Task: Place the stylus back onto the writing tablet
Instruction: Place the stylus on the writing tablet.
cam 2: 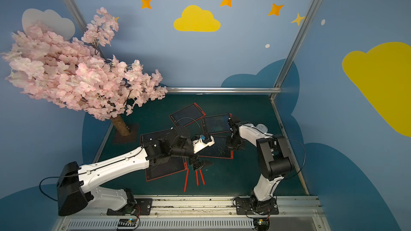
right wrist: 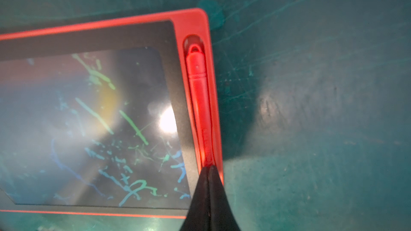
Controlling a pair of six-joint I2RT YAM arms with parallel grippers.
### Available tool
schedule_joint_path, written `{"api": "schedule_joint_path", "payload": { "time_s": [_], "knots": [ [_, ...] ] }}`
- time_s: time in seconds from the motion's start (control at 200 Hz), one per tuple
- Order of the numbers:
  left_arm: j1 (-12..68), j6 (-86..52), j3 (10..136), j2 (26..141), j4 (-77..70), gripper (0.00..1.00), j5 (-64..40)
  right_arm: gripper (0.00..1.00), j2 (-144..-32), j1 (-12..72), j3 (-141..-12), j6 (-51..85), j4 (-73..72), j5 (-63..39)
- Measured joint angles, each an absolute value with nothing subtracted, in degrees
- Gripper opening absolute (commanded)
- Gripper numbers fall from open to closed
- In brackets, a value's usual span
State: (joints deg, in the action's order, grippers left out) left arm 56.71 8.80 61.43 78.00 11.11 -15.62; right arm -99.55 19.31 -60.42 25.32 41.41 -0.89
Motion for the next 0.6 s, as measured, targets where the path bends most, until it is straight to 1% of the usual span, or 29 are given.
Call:
{"api": "schedule_joint_path", "payload": {
  "time_s": [0.21,0.26,0.491,0.601],
  "knots": [
    [56.8,8.8,61.4,78.0,11.1,0.99,-15.6,0.0,-100.4,20.1,-61.4,25.5,41.9,0.2],
    [56.8,8.8,61.4,78.0,11.1,0.99,-15.6,0.01,-100.7,20.3,-61.8,25.5,42.0,0.6],
    [56.8,8.9,61.4,78.0,11.2,0.99,-15.4,0.15,-100.5,20.8,-61.9,25.0,42.0,1.5],
    [56.8,9.0,61.4,78.0,11.2,0.99,-15.4,0.23,-99.5,20.7,-61.9,23.7,42.6,2.1]
  ]
}}
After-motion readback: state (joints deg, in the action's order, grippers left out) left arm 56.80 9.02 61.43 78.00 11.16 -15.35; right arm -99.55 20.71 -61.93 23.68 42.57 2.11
